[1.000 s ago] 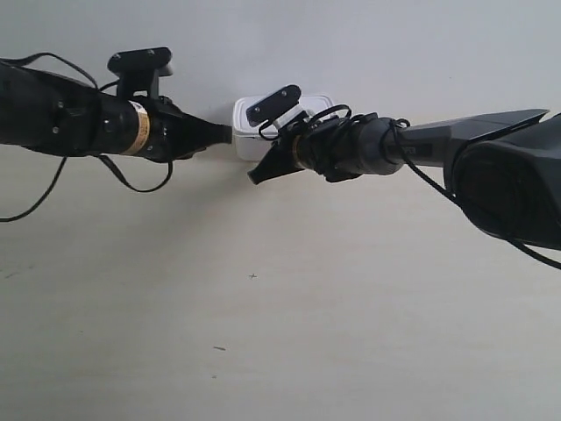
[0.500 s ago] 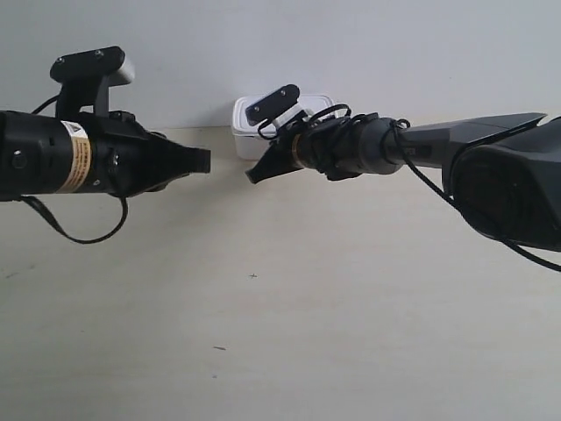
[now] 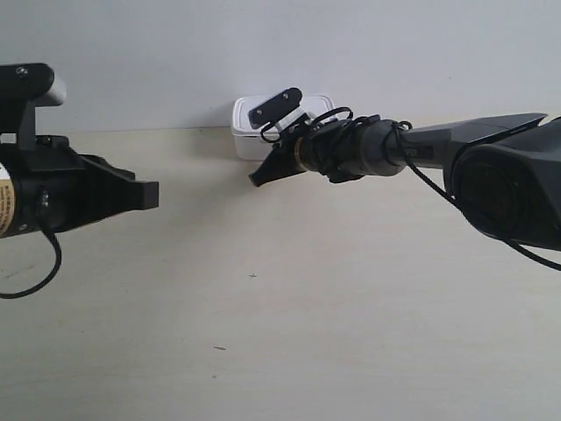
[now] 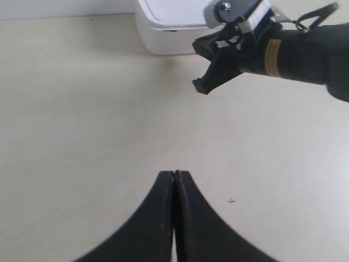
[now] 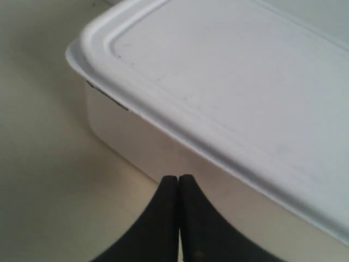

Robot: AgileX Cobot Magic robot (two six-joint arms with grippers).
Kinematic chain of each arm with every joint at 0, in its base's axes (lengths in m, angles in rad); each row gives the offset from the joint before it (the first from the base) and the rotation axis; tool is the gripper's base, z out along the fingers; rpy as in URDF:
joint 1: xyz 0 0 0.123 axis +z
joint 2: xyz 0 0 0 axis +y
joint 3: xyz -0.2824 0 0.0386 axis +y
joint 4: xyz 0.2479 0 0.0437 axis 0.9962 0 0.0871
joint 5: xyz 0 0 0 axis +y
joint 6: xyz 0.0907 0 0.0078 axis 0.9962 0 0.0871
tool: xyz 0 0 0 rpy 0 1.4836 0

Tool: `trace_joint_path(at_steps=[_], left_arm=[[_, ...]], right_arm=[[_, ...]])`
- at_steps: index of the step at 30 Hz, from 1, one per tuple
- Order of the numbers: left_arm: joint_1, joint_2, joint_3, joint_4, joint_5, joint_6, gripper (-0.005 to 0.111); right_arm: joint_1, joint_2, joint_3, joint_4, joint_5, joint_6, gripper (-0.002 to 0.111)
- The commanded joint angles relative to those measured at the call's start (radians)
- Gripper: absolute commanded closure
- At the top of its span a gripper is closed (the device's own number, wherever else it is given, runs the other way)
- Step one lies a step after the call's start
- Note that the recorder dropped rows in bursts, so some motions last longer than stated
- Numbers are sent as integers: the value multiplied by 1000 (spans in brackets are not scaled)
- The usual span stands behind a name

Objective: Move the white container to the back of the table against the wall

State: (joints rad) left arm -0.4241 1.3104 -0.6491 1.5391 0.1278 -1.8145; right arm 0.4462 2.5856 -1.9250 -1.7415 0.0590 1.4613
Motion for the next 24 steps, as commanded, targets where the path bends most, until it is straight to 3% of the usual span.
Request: trace_joint_path(at_steps=[1, 11, 24], left_arm=[[-5, -53, 51, -3, 54, -21, 107], [-5, -187, 194, 2, 30, -52, 107], [-5, -535, 383, -2, -20, -169, 107]], right_arm=[[-4, -29, 45, -3, 25, 4, 108], [-4, -197, 254, -3, 16, 6, 108], [-4, -516, 599, 41, 22, 78, 108]])
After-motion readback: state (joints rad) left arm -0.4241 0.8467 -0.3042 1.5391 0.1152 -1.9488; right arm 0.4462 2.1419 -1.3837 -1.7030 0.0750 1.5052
